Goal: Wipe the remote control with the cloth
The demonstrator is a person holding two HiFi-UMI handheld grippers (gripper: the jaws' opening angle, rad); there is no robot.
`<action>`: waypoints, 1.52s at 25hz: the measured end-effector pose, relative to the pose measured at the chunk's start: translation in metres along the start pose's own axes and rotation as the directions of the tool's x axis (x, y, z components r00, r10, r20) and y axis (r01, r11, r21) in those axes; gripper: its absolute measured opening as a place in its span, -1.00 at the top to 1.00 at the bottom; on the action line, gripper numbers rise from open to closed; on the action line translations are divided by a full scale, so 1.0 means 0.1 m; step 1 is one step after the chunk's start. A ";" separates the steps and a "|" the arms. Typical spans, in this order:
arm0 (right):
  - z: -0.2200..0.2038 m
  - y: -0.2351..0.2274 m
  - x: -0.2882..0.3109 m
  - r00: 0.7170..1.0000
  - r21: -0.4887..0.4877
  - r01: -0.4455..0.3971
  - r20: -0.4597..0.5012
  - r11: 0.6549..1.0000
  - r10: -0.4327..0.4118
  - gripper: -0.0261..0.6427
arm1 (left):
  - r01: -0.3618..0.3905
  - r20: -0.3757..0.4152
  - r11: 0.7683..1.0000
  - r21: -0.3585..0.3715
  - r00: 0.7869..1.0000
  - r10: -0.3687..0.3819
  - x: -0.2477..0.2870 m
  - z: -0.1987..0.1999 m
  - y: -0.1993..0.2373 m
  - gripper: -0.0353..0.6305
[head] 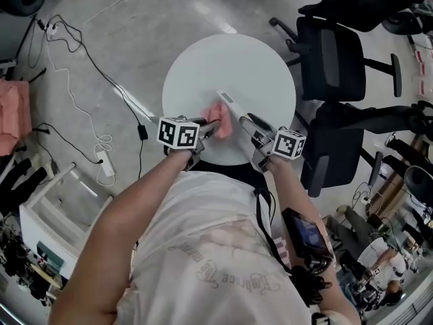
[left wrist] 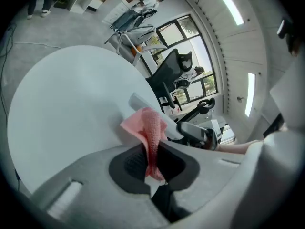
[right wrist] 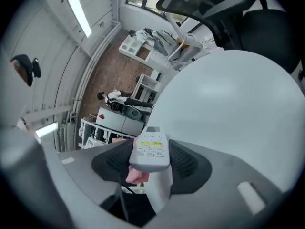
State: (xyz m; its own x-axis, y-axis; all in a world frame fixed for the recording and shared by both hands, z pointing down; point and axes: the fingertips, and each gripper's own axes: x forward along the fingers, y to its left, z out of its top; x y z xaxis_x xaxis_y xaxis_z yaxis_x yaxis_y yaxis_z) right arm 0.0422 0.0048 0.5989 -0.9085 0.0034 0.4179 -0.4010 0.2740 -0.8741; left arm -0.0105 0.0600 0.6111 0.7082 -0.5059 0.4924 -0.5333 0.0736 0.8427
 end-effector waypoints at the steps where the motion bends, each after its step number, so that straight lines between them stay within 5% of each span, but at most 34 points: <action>1: 0.02 0.01 -0.03 0.999 0.035 -0.011 0.031 0.999 0.010 0.19 | 0.012 0.002 1.000 -0.012 1.000 -0.012 0.02 -0.03 -0.04 0.82; 6: 0.20 0.25 -0.14 0.971 0.142 -0.164 0.196 0.976 0.135 0.19 | 0.138 0.084 0.985 -0.108 0.988 -0.129 0.09 0.06 -0.39 0.82; 13: 0.47 0.56 -0.21 0.904 0.136 -0.305 0.354 0.943 0.241 0.19 | 0.300 0.220 0.931 -0.208 0.942 -0.254 0.16 0.40 -0.83 0.82; 25: 0.33 0.60 -0.29 0.927 0.106 -0.304 0.261 0.947 0.269 0.19 | 0.315 0.328 0.926 -0.210 0.915 -0.237 0.00 0.71 -0.70 0.82; 38: 0.22 0.67 -0.33 0.926 0.099 -0.341 0.205 0.935 0.316 0.19 | 0.318 0.474 0.922 -0.221 0.861 -0.184 -0.28 1.36 -0.39 0.82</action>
State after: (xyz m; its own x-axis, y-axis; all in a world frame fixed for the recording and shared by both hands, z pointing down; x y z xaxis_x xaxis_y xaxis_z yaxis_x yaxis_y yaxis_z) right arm 0.0427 0.0017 0.5214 -0.9925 -0.1068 0.0599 -0.0765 0.1593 -0.9843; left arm -0.0724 -0.0459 0.5343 0.4885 -0.8566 0.1658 -0.1640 0.0965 0.9817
